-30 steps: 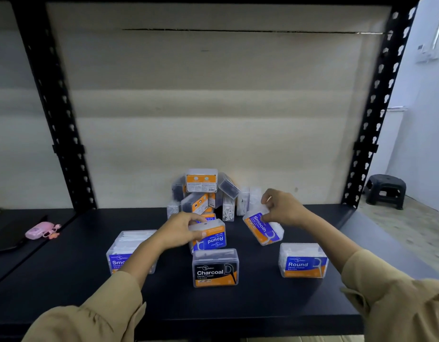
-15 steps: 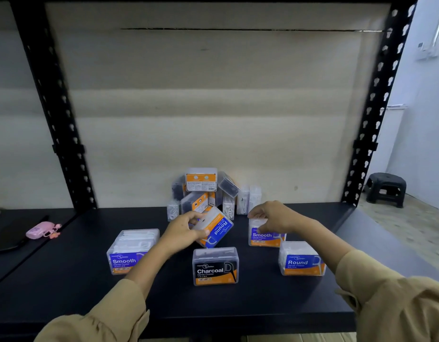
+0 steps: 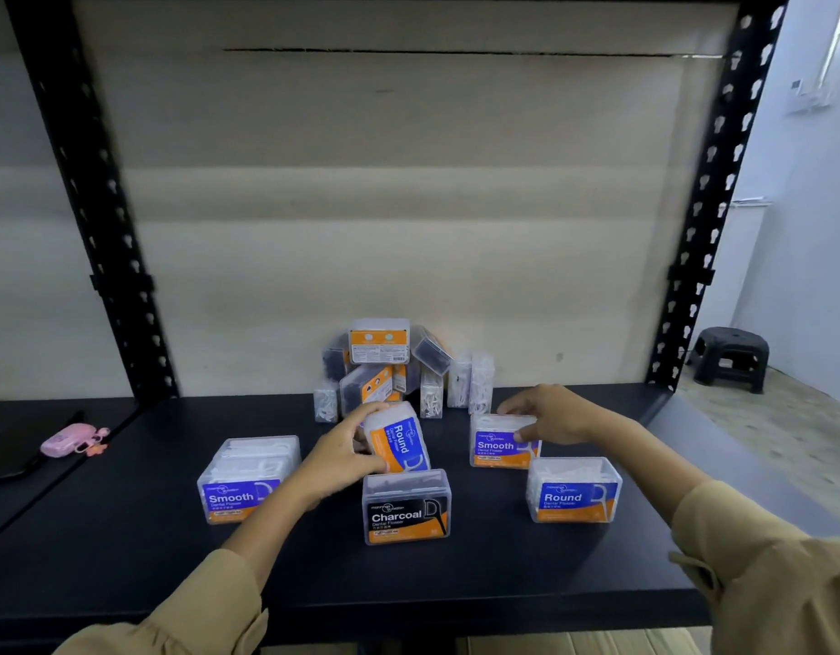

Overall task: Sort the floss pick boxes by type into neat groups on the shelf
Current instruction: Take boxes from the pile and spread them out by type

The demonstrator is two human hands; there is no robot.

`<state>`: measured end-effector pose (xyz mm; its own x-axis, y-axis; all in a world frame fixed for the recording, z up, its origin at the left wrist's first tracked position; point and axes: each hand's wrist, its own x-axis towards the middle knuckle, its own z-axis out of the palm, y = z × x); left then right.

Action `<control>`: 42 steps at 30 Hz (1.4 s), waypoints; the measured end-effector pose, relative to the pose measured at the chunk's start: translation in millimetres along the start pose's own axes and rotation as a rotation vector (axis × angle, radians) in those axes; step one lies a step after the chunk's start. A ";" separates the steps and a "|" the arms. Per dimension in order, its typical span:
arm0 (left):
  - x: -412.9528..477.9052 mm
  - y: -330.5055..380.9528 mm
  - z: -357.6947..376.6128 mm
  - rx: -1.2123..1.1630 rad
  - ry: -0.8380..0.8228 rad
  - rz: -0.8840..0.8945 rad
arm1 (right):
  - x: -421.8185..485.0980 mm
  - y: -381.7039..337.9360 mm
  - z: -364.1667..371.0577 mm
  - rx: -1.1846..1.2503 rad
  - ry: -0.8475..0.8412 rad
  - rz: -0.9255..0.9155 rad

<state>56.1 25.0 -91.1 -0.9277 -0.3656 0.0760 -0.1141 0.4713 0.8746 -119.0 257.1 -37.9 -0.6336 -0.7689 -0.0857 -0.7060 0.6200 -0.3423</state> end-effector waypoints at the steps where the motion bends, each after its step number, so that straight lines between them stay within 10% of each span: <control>1: -0.9 -0.5 -0.9 -0.041 0.012 -0.012 | 0.4 1.5 -0.1 -0.004 -0.006 0.008; 9: 0.5 -11.3 2.1 -0.249 0.111 -0.123 | 2.0 4.8 -0.6 0.004 -0.021 -0.013; 22: 21.8 5.0 7.7 0.302 0.017 -0.019 | 4.4 -18.8 4.4 0.192 -0.162 -0.089; 28: 18.3 33.6 0.6 0.312 -0.001 0.102 | 20.5 -35.4 -0.4 0.068 0.087 -0.137; 42: 28.1 62.6 30.8 0.534 -0.223 0.270 | 63.4 -57.1 6.5 0.210 -0.289 -0.211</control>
<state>12.0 68.9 -48.9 -0.9937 -0.0290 0.1087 0.0263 0.8796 0.4750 -116.9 172.0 -29.8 -0.3454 -0.9066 -0.2423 -0.7121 0.4214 -0.5616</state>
